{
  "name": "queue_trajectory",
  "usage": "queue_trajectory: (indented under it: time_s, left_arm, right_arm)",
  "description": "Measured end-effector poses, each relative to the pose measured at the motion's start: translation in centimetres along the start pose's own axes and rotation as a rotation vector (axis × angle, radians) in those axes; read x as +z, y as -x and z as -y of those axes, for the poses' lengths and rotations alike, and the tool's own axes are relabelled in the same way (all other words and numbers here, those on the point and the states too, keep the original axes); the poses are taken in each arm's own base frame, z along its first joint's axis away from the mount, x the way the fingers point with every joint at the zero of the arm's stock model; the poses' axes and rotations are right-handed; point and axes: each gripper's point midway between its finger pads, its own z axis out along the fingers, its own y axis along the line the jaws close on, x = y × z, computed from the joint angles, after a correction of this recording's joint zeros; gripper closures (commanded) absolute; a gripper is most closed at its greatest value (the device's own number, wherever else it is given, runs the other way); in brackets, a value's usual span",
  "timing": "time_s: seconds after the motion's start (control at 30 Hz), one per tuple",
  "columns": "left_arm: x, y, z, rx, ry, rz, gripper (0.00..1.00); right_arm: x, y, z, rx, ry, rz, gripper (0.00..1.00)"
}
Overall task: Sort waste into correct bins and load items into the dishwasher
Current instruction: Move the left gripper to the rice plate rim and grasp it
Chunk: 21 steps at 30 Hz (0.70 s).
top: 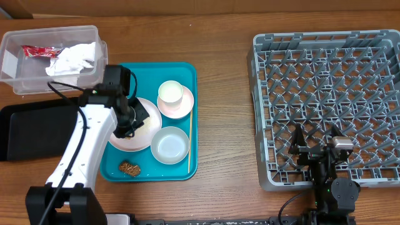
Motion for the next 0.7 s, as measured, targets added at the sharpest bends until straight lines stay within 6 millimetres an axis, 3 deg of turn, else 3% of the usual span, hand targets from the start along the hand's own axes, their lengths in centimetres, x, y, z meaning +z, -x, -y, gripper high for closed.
queue_trajectory:
  time_s: [0.13, 0.3, 0.7]
  left_arm:
    - [2.6, -1.1, 0.3, 0.000, -0.057, -0.018, 0.96]
    - [4.5, -3.0, 0.4, 0.030, -0.075, -0.046, 0.96]
    - [5.0, -6.3, 2.2, 0.139, -0.084, -0.092, 0.96]
  right_arm:
    - [0.0, 0.0, 0.0, 0.000, 0.000, 0.000, 0.00]
    - [0.0, 0.0, 0.0, 0.000, 0.000, 0.000, 0.00]
    - [0.0, 0.0, 0.0, 0.000, 0.000, 0.000, 0.00]
